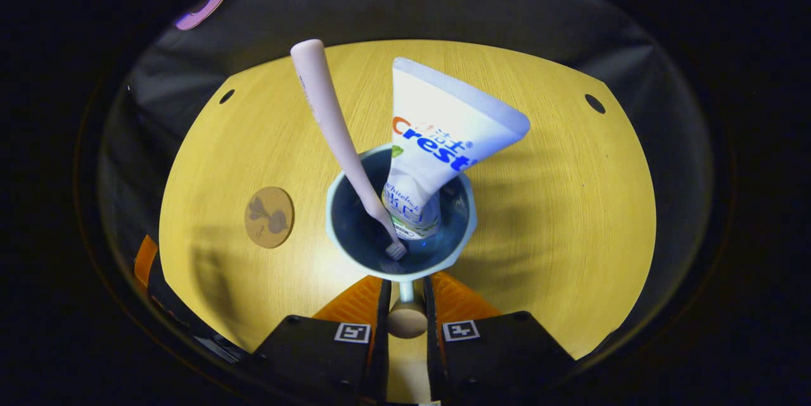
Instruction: Put the toothbrush and toothpaste on the desktop into the cup, then pick up the cup and place it on the coaster on the desktop.
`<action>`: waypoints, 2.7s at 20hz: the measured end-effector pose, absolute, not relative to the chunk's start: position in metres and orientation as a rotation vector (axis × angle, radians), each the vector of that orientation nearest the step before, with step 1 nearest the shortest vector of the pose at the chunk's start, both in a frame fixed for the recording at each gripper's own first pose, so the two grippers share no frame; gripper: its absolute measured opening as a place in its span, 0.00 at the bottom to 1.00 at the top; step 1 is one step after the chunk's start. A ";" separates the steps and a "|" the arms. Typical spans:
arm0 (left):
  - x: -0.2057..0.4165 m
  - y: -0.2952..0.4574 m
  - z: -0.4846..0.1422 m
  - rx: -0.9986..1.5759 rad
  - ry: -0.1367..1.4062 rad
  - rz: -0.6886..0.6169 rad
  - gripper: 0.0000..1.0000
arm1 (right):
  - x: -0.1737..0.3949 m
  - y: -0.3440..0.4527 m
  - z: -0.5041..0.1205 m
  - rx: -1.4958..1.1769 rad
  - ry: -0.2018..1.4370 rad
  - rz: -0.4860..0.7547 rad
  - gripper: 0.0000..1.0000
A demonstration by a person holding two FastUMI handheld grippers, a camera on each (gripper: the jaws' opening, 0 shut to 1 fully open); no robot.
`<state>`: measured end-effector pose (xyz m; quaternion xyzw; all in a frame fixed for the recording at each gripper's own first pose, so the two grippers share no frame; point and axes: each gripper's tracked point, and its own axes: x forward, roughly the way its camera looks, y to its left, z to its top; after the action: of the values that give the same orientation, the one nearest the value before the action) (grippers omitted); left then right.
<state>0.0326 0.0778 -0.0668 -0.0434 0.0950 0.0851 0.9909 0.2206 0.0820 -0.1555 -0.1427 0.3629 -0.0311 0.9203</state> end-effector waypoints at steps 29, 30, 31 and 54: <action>0.036 0.096 -0.073 -0.113 0.220 0.129 0.94 | 0.215 0.101 -0.157 -0.438 0.759 0.061 0.19; 0.036 0.096 -0.074 -0.111 0.221 0.129 0.94 | 0.215 0.101 -0.157 -0.440 0.759 0.060 0.19; 0.036 0.096 -0.074 -0.110 0.223 0.129 0.94 | 0.217 0.099 -0.158 -0.442 0.761 0.059 0.18; 0.039 0.096 -0.083 -0.118 0.277 0.115 0.94 | 0.235 0.095 -0.171 -0.442 0.857 0.077 0.32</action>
<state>0.0392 0.0957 -0.0833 -0.0588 0.1381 0.0571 0.9870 0.2353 0.0950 -0.1708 -0.2123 0.4119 0.0370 0.8854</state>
